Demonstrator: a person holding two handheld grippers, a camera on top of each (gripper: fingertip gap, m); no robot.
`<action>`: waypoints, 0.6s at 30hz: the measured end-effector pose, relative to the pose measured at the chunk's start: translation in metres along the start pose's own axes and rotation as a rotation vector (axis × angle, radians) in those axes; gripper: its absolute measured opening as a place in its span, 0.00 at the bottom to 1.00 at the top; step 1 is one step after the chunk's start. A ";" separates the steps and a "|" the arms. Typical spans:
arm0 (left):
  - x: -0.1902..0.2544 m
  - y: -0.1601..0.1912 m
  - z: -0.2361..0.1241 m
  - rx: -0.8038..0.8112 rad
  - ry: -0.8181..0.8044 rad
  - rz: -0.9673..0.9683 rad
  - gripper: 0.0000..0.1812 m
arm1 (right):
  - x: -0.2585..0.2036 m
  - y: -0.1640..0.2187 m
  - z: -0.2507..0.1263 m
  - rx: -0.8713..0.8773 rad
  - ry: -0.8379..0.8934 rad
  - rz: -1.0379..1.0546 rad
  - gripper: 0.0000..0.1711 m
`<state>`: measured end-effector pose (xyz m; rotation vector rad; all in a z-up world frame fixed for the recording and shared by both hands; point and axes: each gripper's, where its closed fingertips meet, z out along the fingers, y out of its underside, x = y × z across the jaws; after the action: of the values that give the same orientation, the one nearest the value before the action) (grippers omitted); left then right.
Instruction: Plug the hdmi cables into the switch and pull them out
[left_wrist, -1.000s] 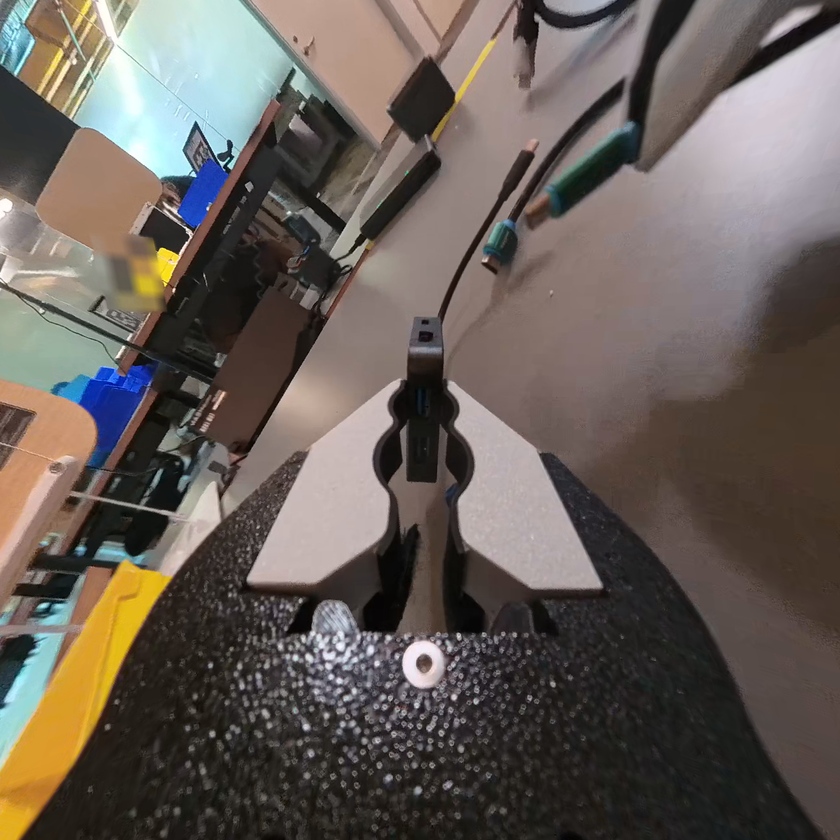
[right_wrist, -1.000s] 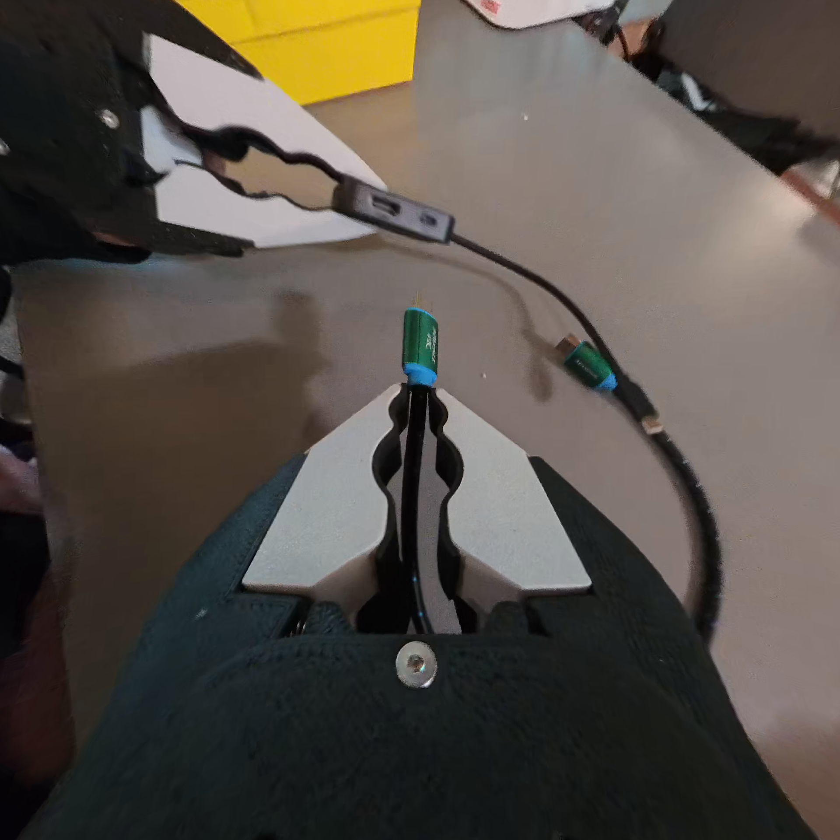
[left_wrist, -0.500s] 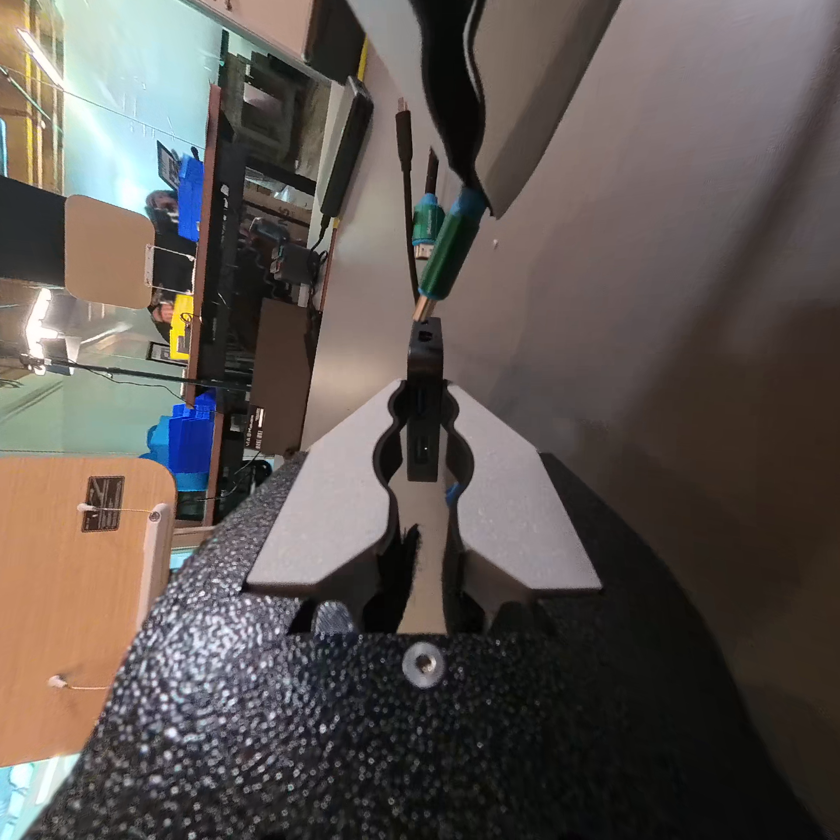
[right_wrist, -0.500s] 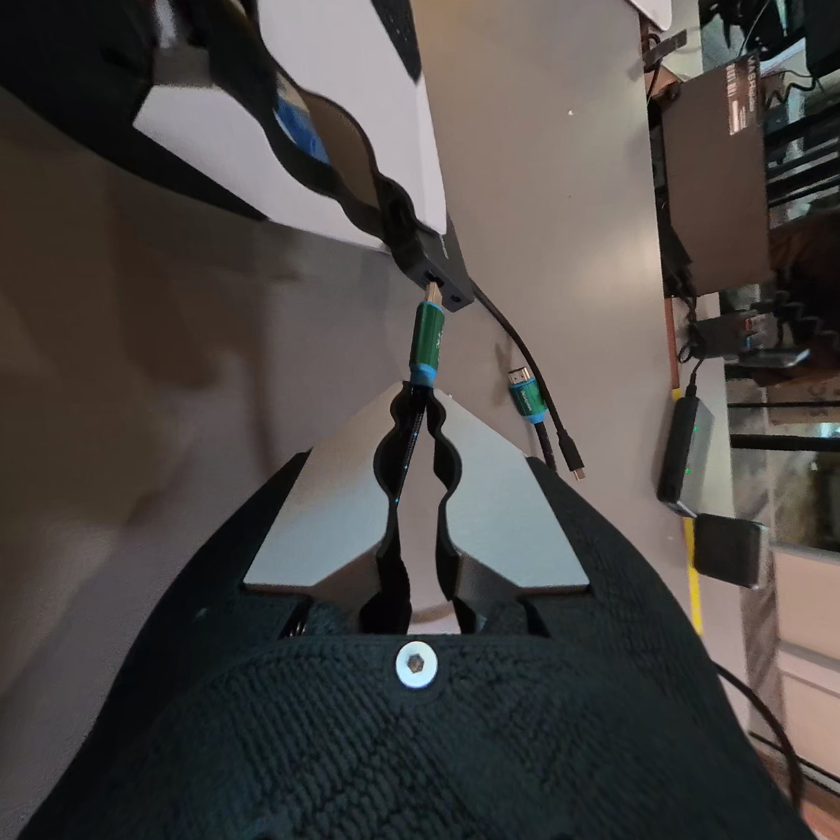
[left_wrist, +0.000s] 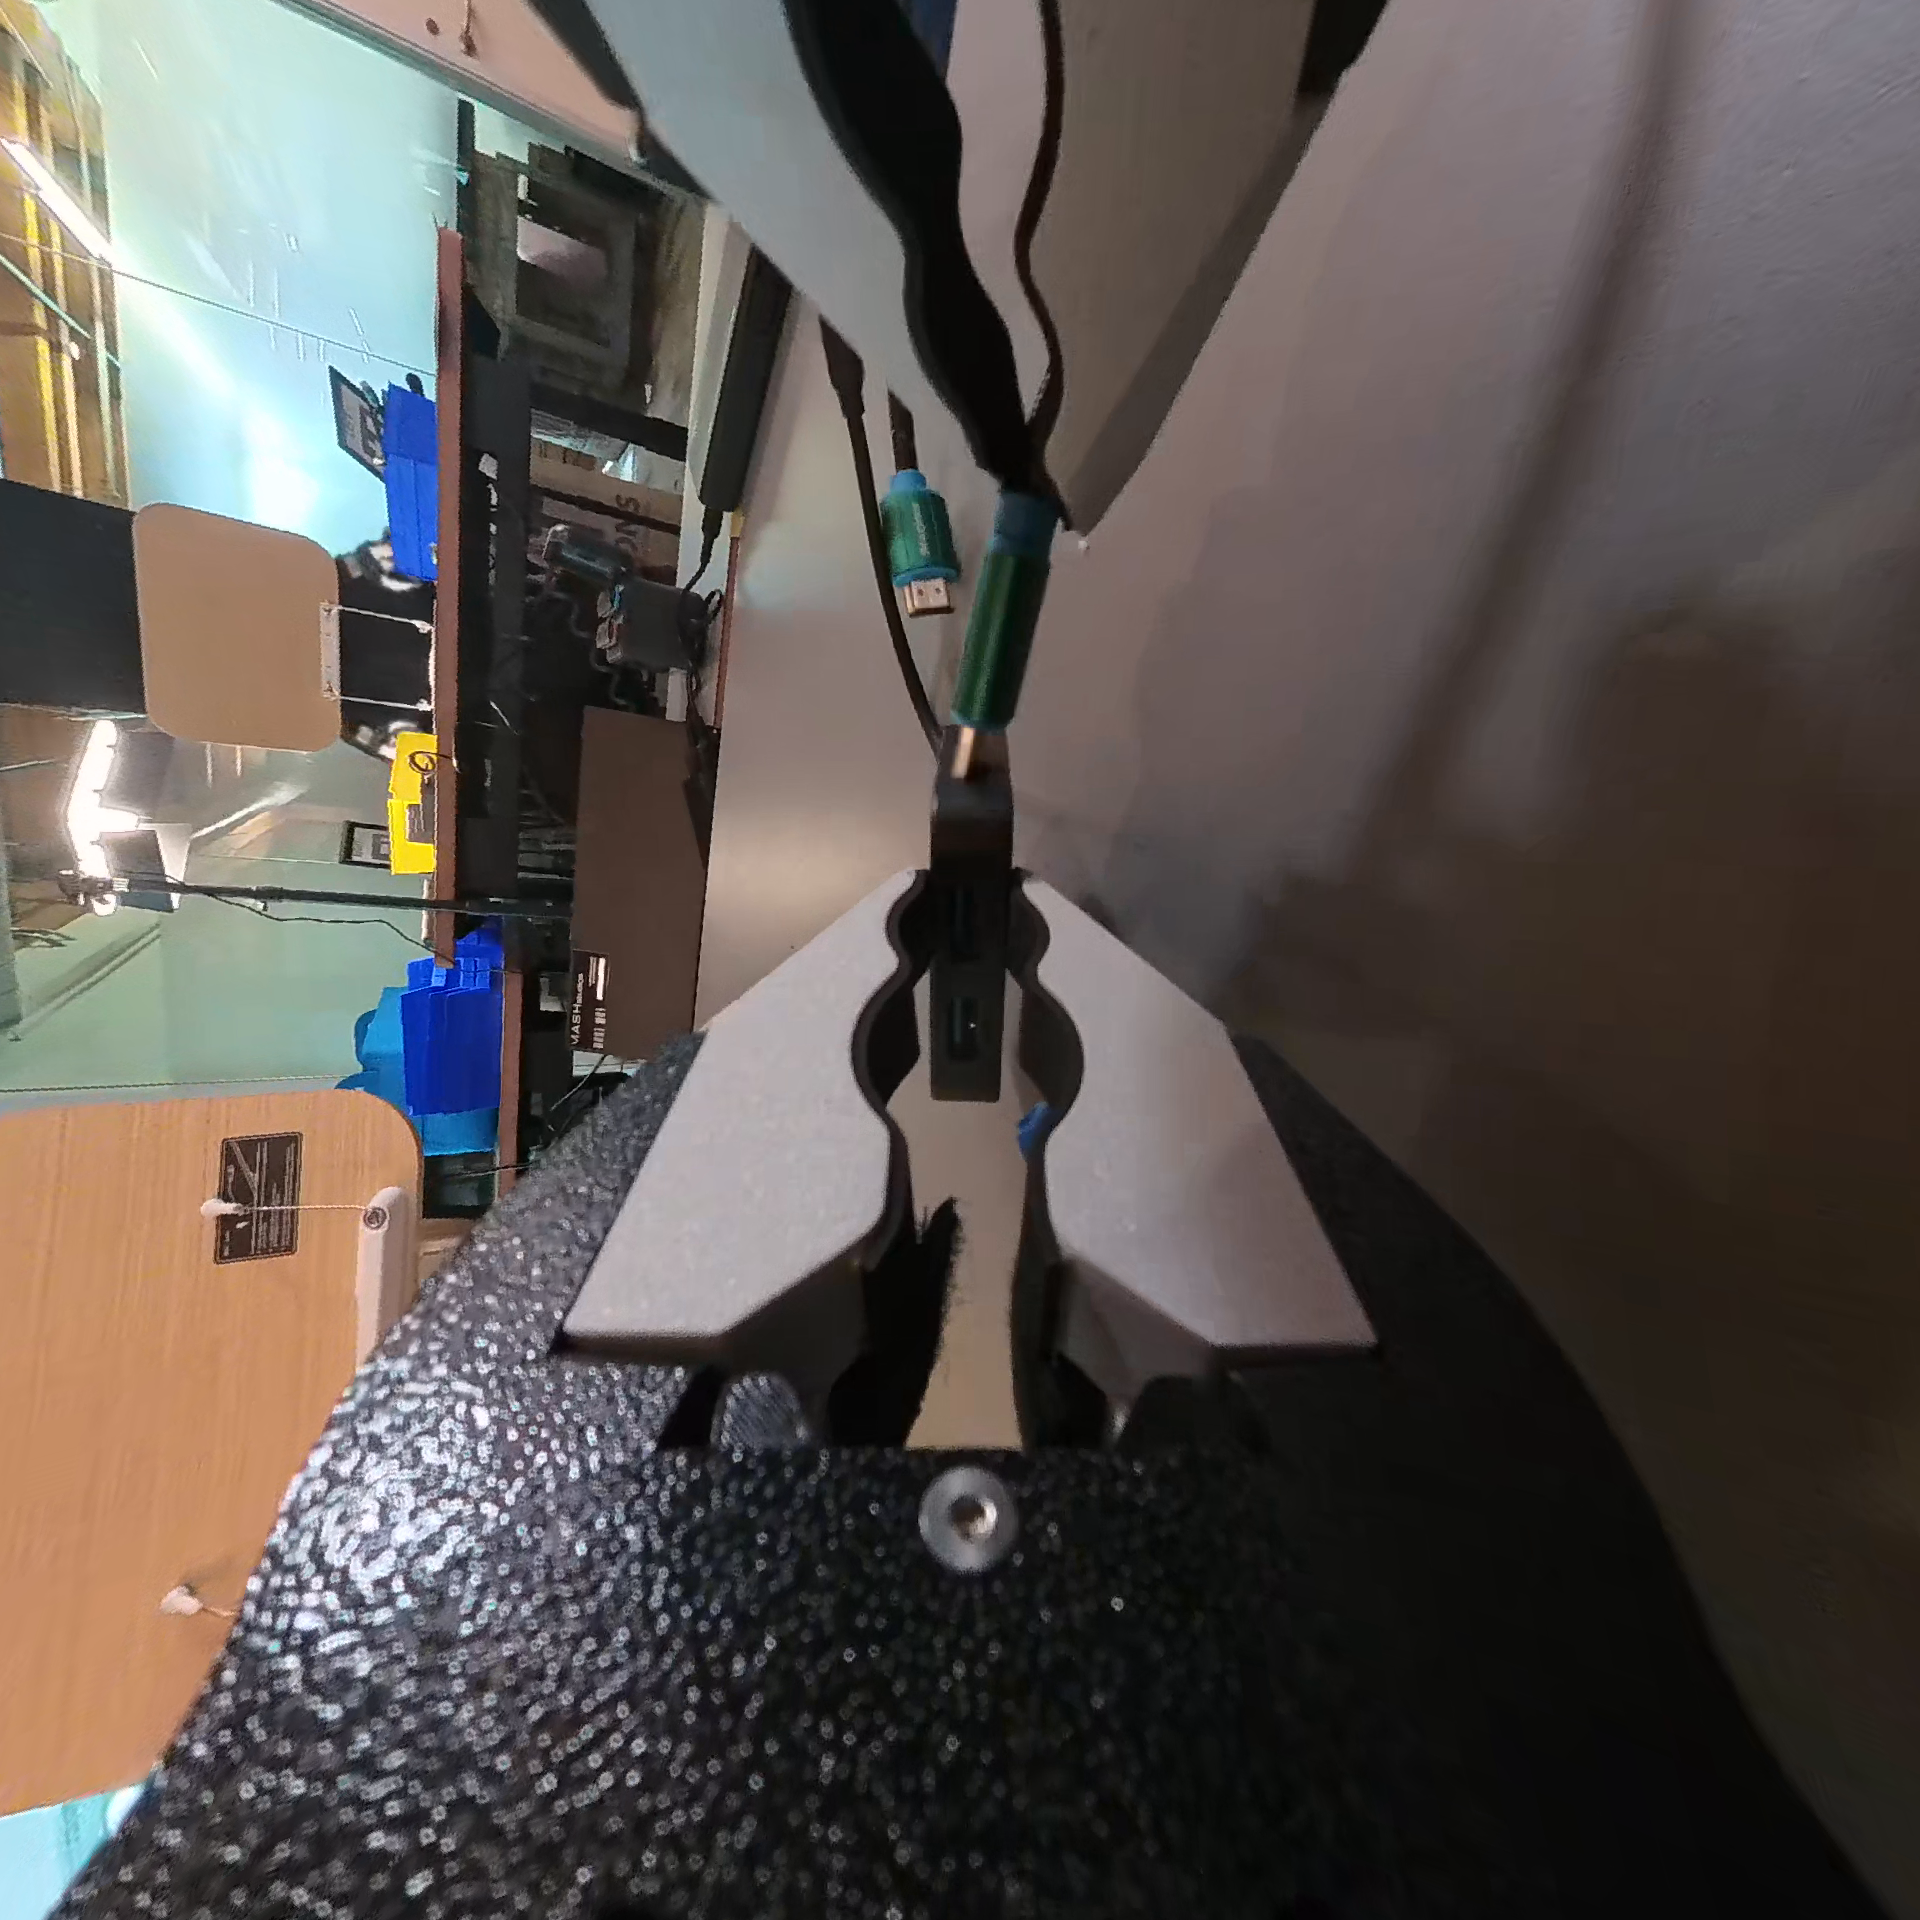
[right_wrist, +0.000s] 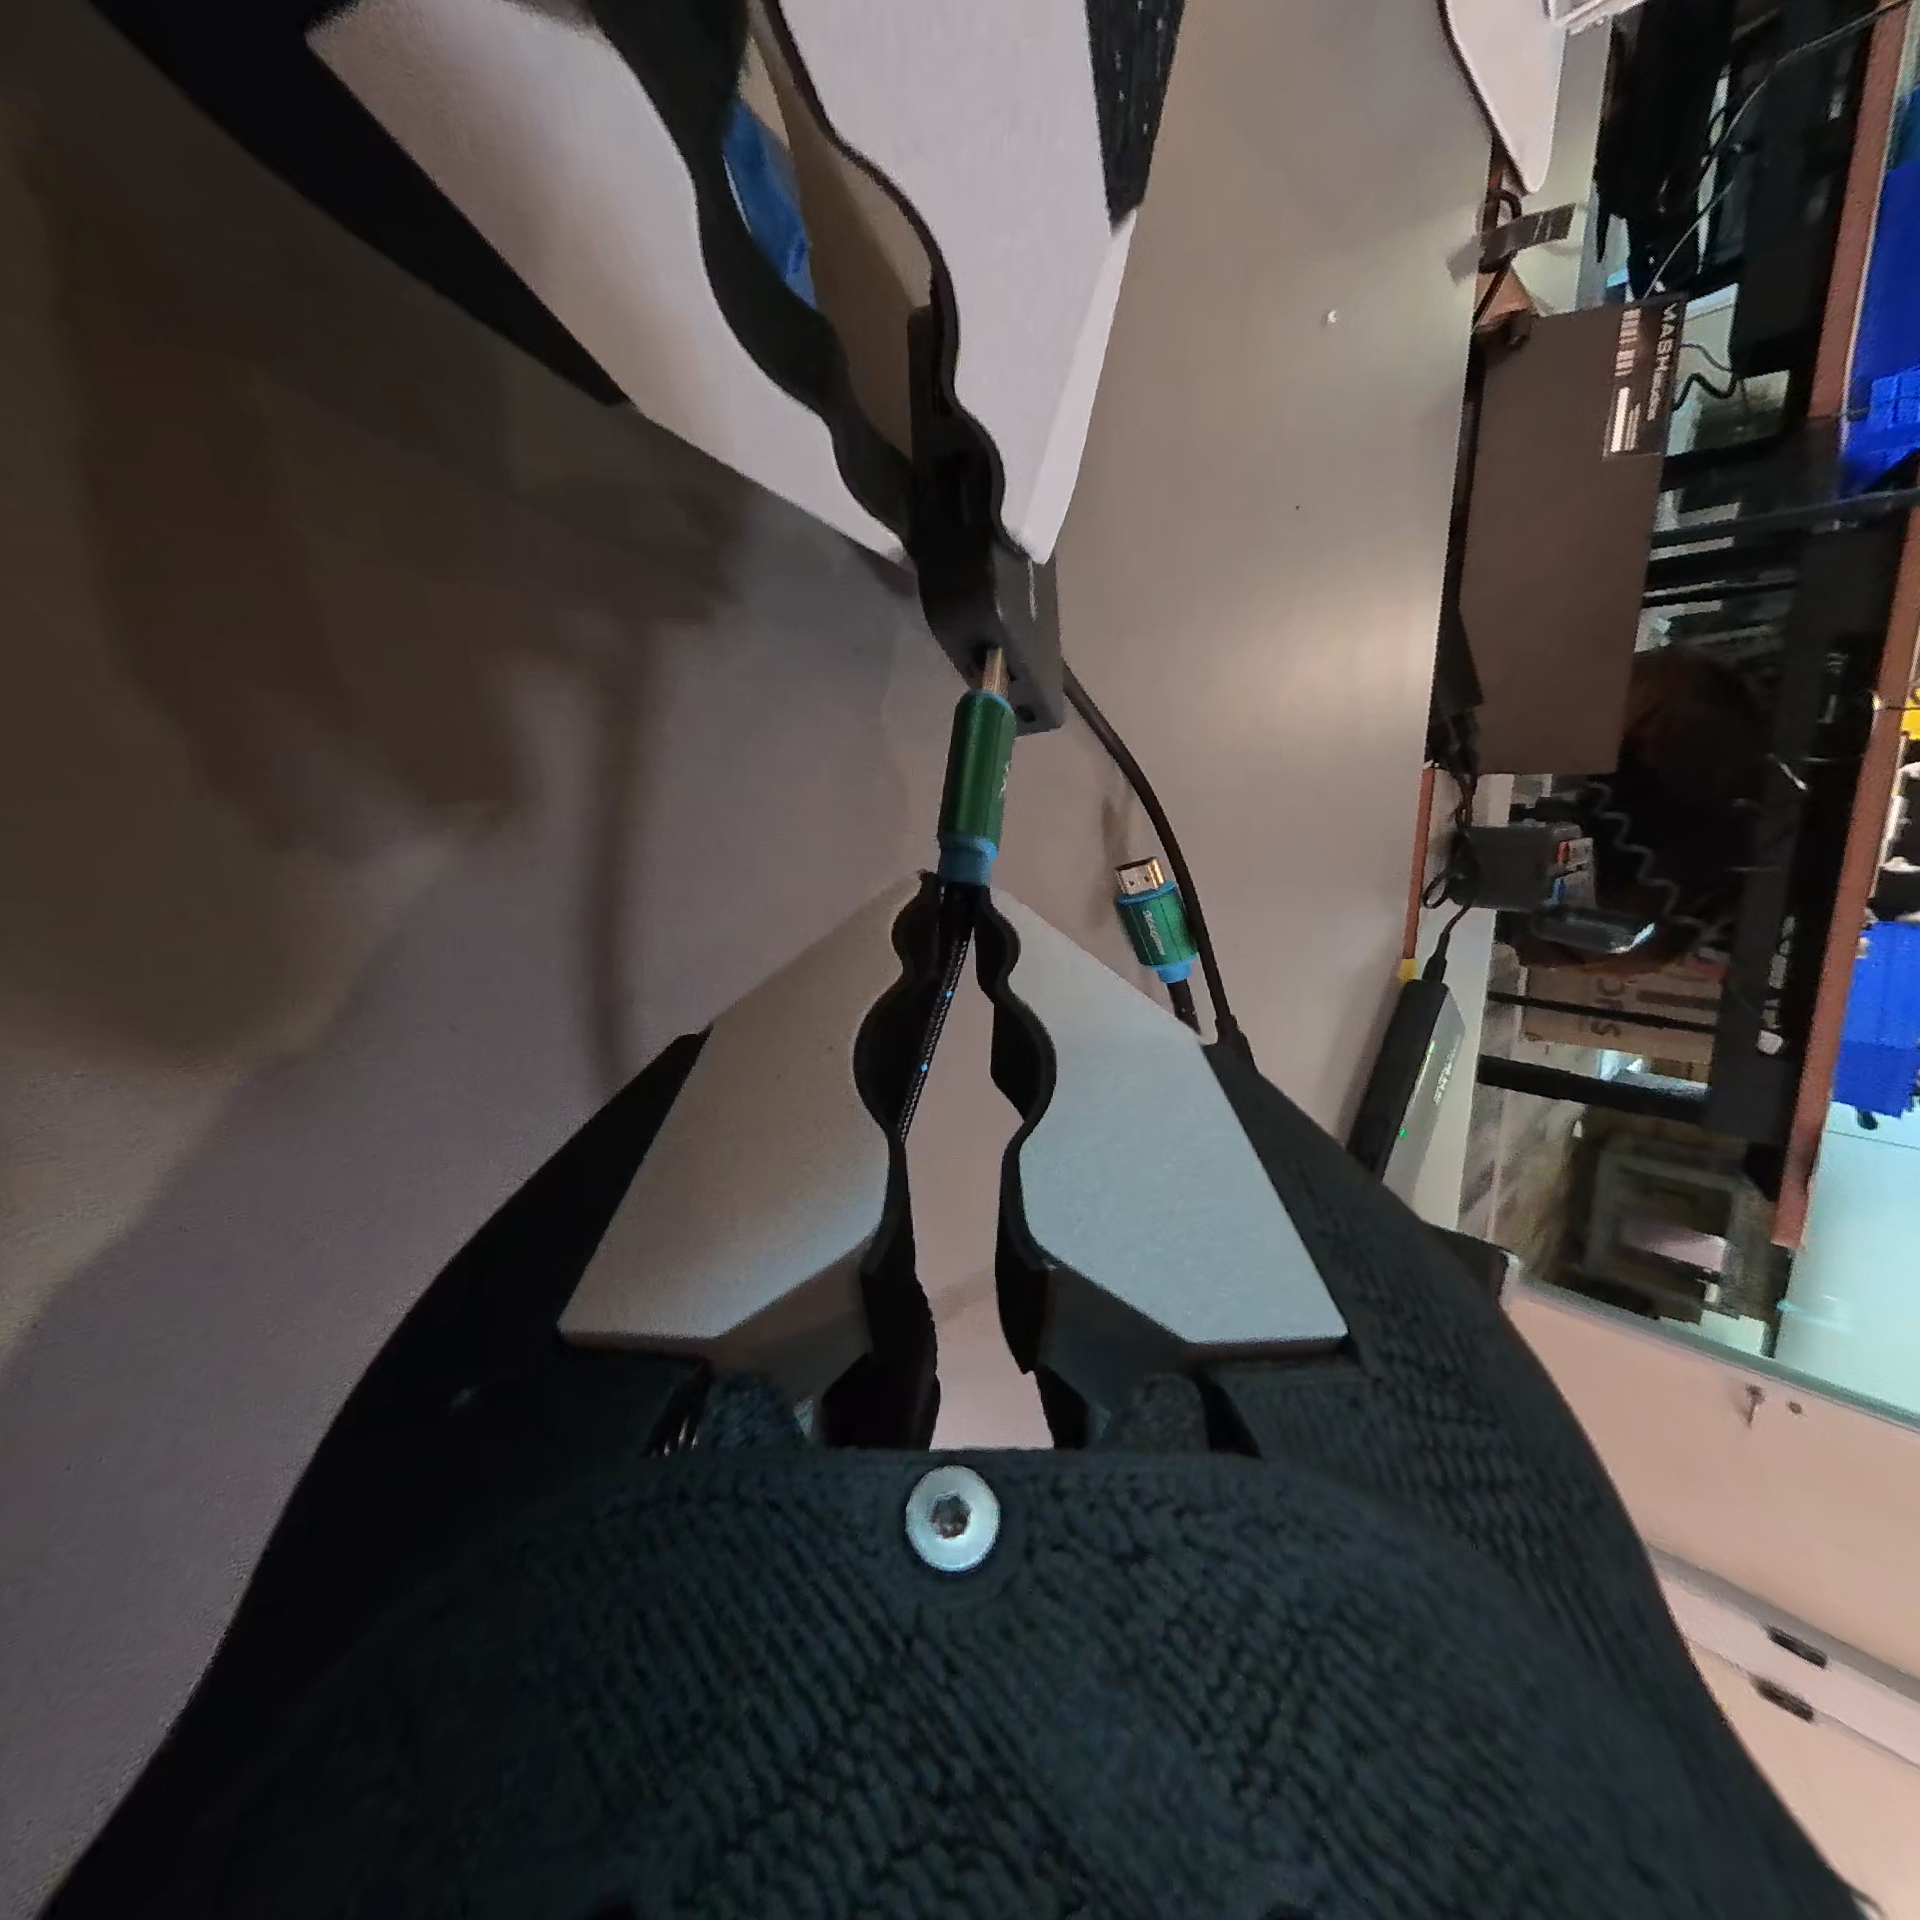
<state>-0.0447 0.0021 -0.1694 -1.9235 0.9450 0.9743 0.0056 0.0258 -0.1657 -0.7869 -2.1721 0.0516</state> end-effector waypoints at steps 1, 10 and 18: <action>0.000 0.000 0.000 -0.001 0.000 0.004 0.06 | 0.000 0.000 0.000 0.000 0.000 -0.008 0.02; 0.002 0.001 0.001 -0.014 0.037 0.046 0.06 | 0.005 -0.001 0.000 0.023 -0.036 -0.139 0.02; -0.003 0.002 0.000 0.008 0.136 -0.113 0.06 | 0.013 -0.005 0.002 0.044 -0.075 -0.193 0.02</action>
<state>-0.0473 0.0017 -0.1674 -2.0333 0.9040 0.7815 -0.0044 0.0296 -0.1573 -0.5559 -2.2996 0.0308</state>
